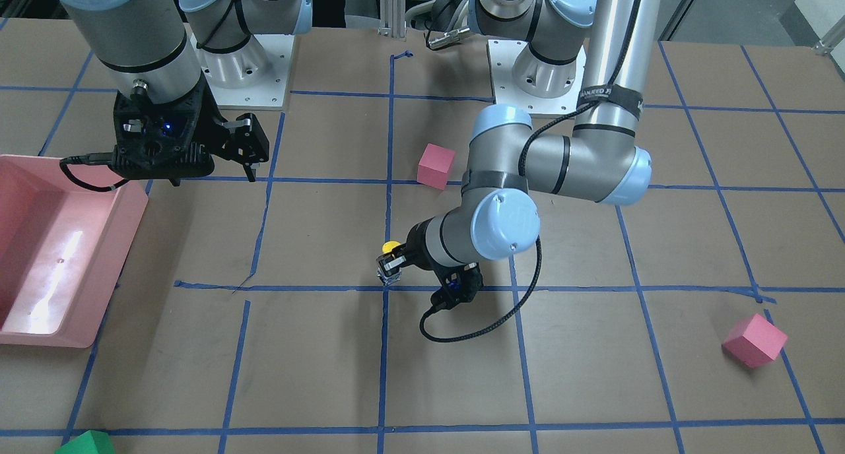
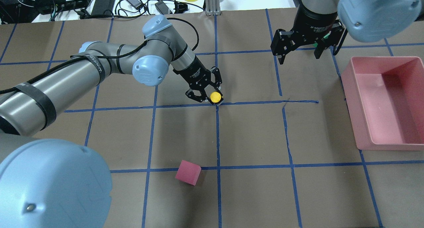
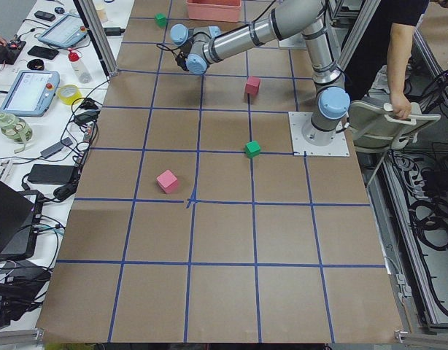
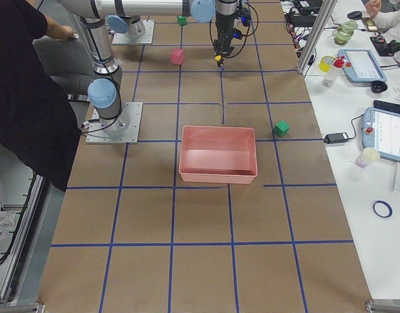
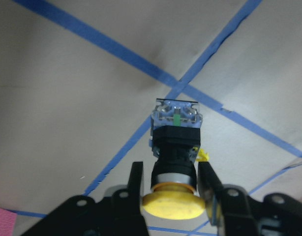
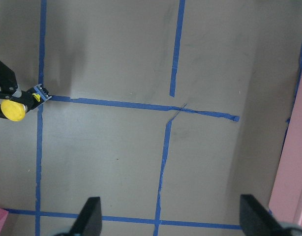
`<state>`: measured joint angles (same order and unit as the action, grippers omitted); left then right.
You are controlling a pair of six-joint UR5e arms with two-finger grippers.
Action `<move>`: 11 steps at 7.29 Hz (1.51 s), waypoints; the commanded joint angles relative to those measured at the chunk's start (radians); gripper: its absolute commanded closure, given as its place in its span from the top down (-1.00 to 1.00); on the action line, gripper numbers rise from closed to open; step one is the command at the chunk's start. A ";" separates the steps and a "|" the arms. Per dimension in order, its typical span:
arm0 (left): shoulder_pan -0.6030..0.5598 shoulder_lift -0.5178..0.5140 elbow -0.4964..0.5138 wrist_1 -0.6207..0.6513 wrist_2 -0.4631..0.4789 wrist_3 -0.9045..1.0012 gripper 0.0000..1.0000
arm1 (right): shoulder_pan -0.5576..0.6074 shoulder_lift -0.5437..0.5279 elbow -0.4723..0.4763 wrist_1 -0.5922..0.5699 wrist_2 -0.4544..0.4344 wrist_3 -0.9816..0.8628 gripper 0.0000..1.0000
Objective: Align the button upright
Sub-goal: 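Rotate the button switch upright and set it down, yellow cap up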
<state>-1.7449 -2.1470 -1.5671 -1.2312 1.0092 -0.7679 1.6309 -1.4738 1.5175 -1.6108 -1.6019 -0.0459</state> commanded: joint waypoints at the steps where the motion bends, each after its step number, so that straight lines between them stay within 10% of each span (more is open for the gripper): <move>1: 0.002 -0.059 0.047 -0.036 -0.043 -0.130 -1.00 | 0.000 0.000 0.001 -0.001 -0.001 -0.002 1.00; 5: 0.015 -0.027 0.055 -0.143 -0.032 -0.330 -1.00 | 0.000 0.000 0.003 -0.009 0.000 -0.002 1.00; 6: 0.015 -0.030 0.049 -0.140 -0.035 -0.317 -0.66 | 0.001 -0.002 0.003 -0.009 0.003 -0.002 1.00; 7: 0.015 -0.034 0.047 -0.119 -0.031 -0.289 0.98 | 0.000 -0.002 0.003 -0.004 0.005 -0.002 1.00; 9: 0.015 -0.013 0.047 -0.103 -0.006 -0.275 1.00 | 0.000 -0.002 0.000 -0.011 0.017 -0.009 1.00; 11: 0.004 0.104 0.059 -0.117 0.229 -0.207 1.00 | 0.001 -0.002 -0.002 -0.012 0.005 -0.009 1.00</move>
<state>-1.7355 -2.1141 -1.5127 -1.3382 1.0973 -1.0262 1.6309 -1.4752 1.5169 -1.6229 -1.5936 -0.0554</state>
